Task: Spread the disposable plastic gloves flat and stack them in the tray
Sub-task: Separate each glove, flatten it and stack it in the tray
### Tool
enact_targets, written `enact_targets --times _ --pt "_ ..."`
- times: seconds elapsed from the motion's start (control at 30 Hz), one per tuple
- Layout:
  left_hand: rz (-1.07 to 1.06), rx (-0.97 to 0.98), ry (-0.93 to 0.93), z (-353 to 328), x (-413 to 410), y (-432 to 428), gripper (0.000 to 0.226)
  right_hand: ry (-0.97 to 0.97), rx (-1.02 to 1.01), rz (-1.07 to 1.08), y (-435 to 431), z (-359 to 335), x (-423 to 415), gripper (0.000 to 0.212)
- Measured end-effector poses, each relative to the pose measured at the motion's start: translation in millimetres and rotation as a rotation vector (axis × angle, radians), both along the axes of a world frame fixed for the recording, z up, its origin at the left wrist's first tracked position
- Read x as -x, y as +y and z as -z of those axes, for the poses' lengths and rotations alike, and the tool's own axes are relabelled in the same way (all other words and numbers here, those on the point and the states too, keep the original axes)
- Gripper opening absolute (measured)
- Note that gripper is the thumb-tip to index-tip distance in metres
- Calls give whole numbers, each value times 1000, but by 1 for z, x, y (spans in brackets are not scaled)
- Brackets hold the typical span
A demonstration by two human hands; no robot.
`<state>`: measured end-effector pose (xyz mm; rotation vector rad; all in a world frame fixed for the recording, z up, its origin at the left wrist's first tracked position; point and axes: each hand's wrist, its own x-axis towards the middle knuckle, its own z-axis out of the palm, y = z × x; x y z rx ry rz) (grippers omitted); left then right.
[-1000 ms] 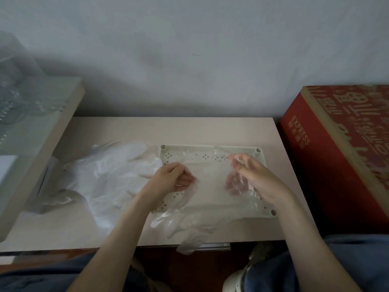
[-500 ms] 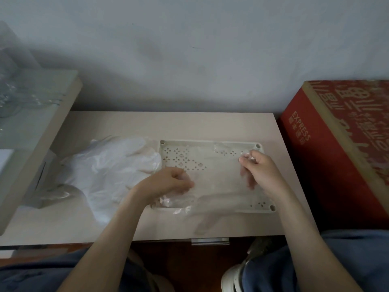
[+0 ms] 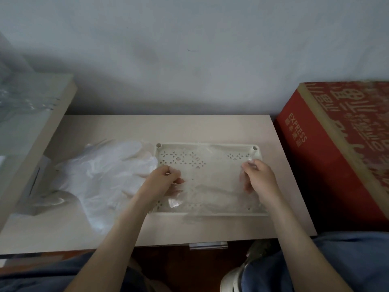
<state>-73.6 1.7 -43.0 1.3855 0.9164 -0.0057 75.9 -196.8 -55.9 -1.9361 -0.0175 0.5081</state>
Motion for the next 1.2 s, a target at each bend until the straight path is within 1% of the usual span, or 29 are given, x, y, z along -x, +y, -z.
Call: enact_targets --times 0.1,0.23,0.37,0.4,0.47,0.57,0.63,0.7,0.8,0.87,0.93,0.97,1.03,1.1,1.13,1.2 --pt "58 -40 25 2 0 -1 12 -6 81 -39 0 2 1 20" --pt "220 -227 77 6 -1 -1 24 -88 115 10 -2 2 -2 22" --pt "265 -275 131 5 -5 1 36 -167 148 57 -5 8 -6 18" --pt "284 -277 143 5 -6 1 35 -187 164 61 -6 10 -7 18" --pt "280 -302 140 6 -6 1 28 -239 185 58 -5 13 -6 17" --pt "222 -499 134 9 -10 -1 16 -317 251 10 -3 14 -4 12" --pt "160 -620 136 6 -14 -3 14 -375 315 -41 -2 14 -3 15" --pt "142 -749 160 6 -17 -3 14 -418 388 -107 0 14 -1 19" --pt "169 -1054 148 13 -19 -7 27 -471 490 -191 3 15 3 21" --pt "197 -1235 9 17 -21 -18 37 -497 547 -221 4 18 4 20" --pt "324 -1333 -107 17 -24 -32 43 -517 612 -248 5 19 5 22" --pt "446 -1346 -108 20 -24 -38 47 -524 641 -261 6 20 5 23" --pt "707 -1366 -17 26 -23 -47 58 -537 686 -280 8 20 5 25" --pt "886 -1374 123 38 -19 -47 63 -544 722 -295 9 20 5 27" --pt "930 -1334 192 44 -17 -45 62 -545 736 -301 10 21 5 28" --pt "954 -1193 310 48 -18 -40 63 -536 755 -307 9 22 4 27"
